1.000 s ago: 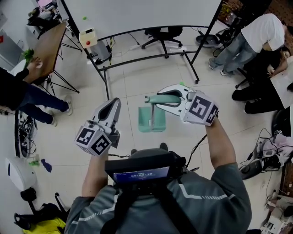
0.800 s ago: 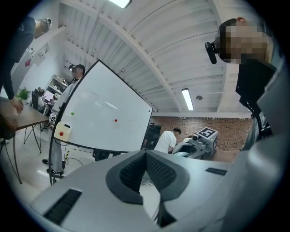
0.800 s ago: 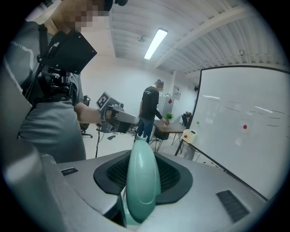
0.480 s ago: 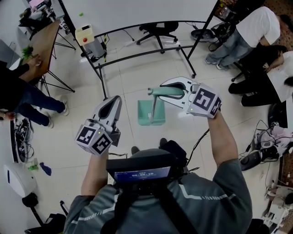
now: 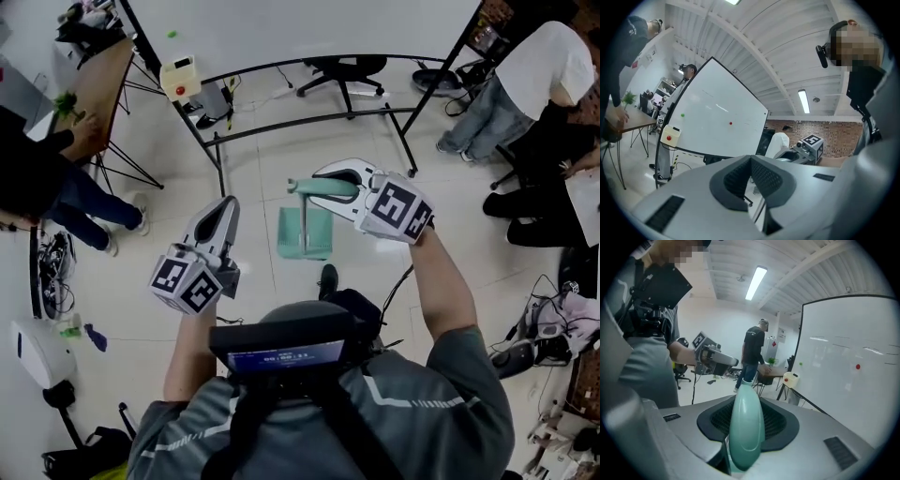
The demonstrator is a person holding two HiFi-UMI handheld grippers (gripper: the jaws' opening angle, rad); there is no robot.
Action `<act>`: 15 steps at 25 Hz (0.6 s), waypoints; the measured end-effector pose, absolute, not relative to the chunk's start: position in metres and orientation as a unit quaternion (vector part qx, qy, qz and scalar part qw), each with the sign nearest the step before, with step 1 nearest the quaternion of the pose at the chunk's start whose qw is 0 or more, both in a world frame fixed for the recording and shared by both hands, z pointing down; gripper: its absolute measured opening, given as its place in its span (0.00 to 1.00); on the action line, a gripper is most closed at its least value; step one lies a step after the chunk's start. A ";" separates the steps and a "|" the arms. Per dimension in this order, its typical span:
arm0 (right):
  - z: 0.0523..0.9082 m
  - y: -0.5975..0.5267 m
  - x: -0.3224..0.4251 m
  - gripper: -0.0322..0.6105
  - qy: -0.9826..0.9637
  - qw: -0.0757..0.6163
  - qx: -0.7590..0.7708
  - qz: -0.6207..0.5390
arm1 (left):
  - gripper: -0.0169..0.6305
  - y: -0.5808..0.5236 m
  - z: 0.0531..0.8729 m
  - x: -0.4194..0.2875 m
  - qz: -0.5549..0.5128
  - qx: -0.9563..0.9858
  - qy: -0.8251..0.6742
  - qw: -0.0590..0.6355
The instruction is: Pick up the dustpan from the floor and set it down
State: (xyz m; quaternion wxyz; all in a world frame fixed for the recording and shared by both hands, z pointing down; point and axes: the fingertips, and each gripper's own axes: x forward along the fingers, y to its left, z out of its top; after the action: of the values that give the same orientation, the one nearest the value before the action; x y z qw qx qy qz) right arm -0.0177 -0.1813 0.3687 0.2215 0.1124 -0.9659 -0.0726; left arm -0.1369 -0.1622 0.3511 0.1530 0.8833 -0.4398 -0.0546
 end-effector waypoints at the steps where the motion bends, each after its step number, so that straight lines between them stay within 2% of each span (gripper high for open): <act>1: 0.369 -0.191 -0.016 0.29 -0.967 0.221 0.104 -0.077 | 0.07 -0.171 0.347 -0.130 -0.053 0.883 -0.442 0.150; 8: 0.379 -0.266 -0.007 0.29 -0.970 0.213 0.066 -0.100 | 0.07 -0.250 0.356 -0.111 -0.040 0.852 -0.498 0.154; 15: 0.412 -0.345 -0.021 0.29 -0.967 0.219 0.083 -0.101 | 0.07 -0.319 0.386 -0.125 -0.034 0.856 -0.487 0.169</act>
State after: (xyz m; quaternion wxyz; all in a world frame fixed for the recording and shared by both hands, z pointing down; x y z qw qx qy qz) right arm -0.0210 -0.3455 0.4118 0.2190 0.0828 -0.9669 -0.1012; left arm -0.1248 -0.3191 0.3861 0.1688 0.8562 -0.4871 -0.0339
